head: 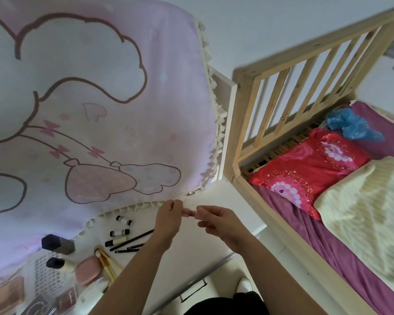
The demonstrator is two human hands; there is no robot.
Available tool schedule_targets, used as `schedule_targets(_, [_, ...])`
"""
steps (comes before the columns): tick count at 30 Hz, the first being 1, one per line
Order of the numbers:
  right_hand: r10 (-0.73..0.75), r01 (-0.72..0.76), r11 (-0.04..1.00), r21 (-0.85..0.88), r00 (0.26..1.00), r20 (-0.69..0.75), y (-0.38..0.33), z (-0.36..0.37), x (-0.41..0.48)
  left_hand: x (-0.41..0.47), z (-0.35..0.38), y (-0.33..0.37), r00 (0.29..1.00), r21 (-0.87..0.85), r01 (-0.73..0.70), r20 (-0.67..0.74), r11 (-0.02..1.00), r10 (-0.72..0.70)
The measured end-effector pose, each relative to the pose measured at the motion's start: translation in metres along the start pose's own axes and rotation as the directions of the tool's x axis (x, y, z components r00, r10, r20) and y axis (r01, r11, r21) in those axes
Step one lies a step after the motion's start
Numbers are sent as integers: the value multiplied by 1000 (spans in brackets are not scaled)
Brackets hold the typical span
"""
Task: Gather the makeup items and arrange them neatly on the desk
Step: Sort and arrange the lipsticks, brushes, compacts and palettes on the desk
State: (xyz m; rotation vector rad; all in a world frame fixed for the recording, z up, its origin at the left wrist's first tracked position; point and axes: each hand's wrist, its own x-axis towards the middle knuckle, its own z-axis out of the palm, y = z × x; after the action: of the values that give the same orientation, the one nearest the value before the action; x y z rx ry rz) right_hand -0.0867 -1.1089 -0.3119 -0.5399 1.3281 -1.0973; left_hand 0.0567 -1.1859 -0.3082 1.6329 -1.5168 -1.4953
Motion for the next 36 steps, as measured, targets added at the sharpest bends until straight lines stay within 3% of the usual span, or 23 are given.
schedule_targets(4, [-37,32,997,-73,998,-58,5,-6,-1,6,-4,-9,1000,-2,18,18,1000,-18])
schedule_targets(11, [-7,43,986,159,975,-221,17,-50,-2,23,-20,-31,994,-172,105,8,979,-105])
schedule_targets(17, [32,34,952,305,978,-207,30,-57,1,22,-14,-42,958,-422,256,231,870,-170])
schedule_targets(23, [105,-30,934,356,975,-194,50,-64,12,24,0,-60,905,-372,345,375,862,-200])
schedule_targets(26, [109,-62,980,189,962,-249,59,-68,21,28,15,-71,928,-246,258,331,934,-169])
schedule_targets(29, [53,-80,995,-61,931,-361,69,-77,44,44,39,-85,972,-140,166,191,976,-138])
schedule_targets(32, [-46,-82,961,-264,894,-446,78,-86,72,64,61,-95,994,-35,86,74,996,-83])
schedule_targets(36, [-124,-85,905,-416,884,-451,89,-103,117,104,96,-114,1000,118,-6,7,993,5])
